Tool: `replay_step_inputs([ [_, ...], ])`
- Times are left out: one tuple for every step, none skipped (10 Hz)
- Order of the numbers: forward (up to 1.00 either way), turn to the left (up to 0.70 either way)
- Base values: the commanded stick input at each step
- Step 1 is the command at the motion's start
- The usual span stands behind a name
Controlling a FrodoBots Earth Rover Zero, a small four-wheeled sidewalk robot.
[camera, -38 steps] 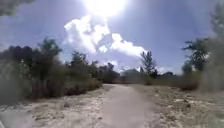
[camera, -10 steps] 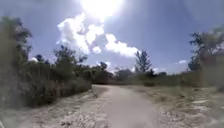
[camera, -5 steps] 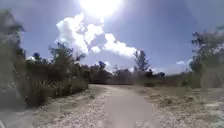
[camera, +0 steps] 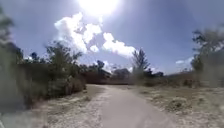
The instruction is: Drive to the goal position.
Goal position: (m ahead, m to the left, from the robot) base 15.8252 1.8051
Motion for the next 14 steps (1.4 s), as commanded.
replay_step_inputs([
  [0.70, 0.00],
  [0.70, 0.00],
  [0.70, 0.00],
  [0.70, 0.00],
  [0.70, 0.00],
  [0.70, 0.00],
  [0.70, 0.00],
  [0.70, 0.00],
  [0.70, 0.00],
  [0.70, 0.00],
  [0.70, 0.00],
  [0.70, 0.00],
  [0.70, 0.00],
  [0.70, 0.00],
])
